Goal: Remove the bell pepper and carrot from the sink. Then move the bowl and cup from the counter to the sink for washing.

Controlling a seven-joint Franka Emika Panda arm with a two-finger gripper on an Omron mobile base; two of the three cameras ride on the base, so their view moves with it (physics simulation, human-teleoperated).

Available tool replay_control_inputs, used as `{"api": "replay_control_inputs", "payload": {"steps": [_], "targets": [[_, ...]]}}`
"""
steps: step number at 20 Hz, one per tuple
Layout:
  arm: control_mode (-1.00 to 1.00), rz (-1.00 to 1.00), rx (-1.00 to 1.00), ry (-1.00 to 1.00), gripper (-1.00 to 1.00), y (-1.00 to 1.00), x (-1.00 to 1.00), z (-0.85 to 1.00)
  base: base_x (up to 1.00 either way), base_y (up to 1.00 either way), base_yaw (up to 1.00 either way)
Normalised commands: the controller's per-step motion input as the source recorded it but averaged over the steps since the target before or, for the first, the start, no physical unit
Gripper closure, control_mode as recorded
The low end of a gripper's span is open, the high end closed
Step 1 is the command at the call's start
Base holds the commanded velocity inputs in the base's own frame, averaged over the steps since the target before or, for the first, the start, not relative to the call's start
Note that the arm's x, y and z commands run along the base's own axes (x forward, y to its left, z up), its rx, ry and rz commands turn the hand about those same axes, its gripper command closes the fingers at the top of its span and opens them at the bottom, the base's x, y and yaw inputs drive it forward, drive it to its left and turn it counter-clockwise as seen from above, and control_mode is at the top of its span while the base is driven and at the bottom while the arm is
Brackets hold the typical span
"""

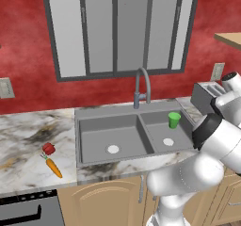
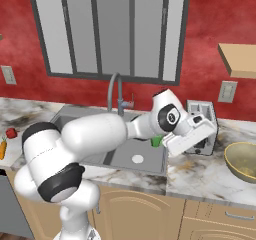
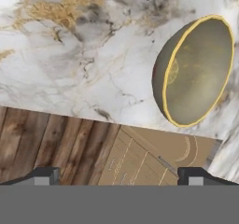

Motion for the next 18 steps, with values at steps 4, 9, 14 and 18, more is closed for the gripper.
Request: {"api": "replay_control_inputs", "payload": {"steps": [4,9,14,18], "targets": [[-1.0,0.0,0.0,-0.03,-1.0,-0.17,-0.12,-0.1,0.0,0.0,0.0],[-1.0,0.01,0.0,-0.11,-1.0,-0.15,-0.04,-0.04,0.0,0.0,0.0],[-1.0,0.06,0.0,-0.1,-1.0,-0.09,0.0,-0.08,0.0,0.0,0.0],[-1.0,0.05,0.0,-0.06,-1.0,-0.06,0.0,-0.11,0.0,0.0,0.0]]}}
